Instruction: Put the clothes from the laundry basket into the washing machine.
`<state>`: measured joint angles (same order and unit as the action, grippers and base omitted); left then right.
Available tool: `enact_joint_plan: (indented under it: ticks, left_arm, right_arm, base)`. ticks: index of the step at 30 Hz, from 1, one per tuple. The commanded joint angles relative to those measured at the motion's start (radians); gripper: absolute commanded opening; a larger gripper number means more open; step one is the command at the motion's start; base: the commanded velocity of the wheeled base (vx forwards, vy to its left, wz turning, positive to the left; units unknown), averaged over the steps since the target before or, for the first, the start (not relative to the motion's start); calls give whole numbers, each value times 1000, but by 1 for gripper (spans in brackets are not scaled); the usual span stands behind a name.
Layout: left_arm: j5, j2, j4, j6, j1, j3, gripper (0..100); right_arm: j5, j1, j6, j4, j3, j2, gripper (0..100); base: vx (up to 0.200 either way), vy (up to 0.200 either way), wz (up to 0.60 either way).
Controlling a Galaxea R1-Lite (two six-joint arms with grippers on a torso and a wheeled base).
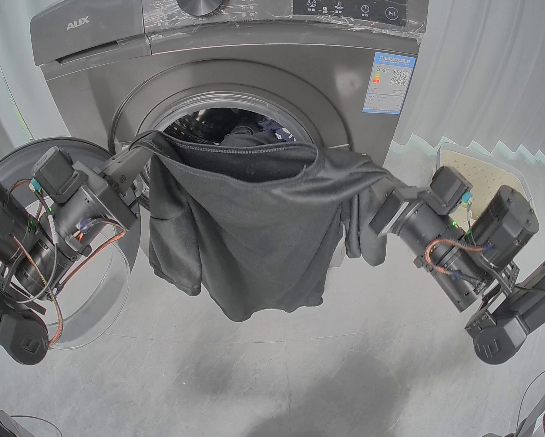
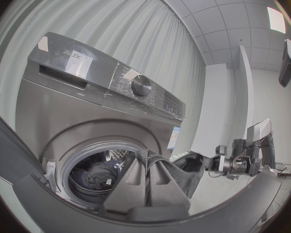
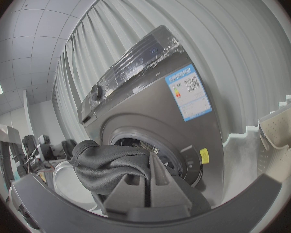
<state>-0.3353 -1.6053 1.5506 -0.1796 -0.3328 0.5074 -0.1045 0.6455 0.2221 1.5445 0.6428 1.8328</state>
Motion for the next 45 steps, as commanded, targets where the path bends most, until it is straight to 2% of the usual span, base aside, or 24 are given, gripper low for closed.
enact_joint_plan:
  ticks: [1,4,6,7,12,15,21,36,45]
  left_arm:
    - [16,-13,-1,-1,-84,31,0]
    - [36,-27,-1,0,-123,46,0]
    - [50,-47,0,0,-137,52,0]
    - [48,-48,-1,0,-137,56,0]
    - [50,-39,0,-1,-155,66,0]
    - [55,-35,0,-1,-192,62,0]
    - [55,-38,0,0,-216,49,0]
    - [53,-30,0,0,-230,49,0]
    - [53,-19,0,-1,-229,57,0]
  right_arm:
    - [12,72,3,-1,-91,45,0]
    - [15,115,8,0,-92,89,0]
    - [42,138,2,0,-89,164,0]
    - [51,149,-1,0,-87,197,100]
    - [54,190,-9,0,-51,293,100]
    - [54,206,-20,-1,31,361,100]
    - [54,224,-26,-1,146,459,100]
    - [58,184,-58,-14,440,660,100]
    - [46,152,-53,-12,482,683,100]
  base:
    - [0,0,0]
    - [0,0,0]
    - [0,0,0]
    - [0,0,0]
    - [0,0,0]
    - [0,0,0]
    - [0,0,0]
    - [0,0,0]
    - [0,0,0]
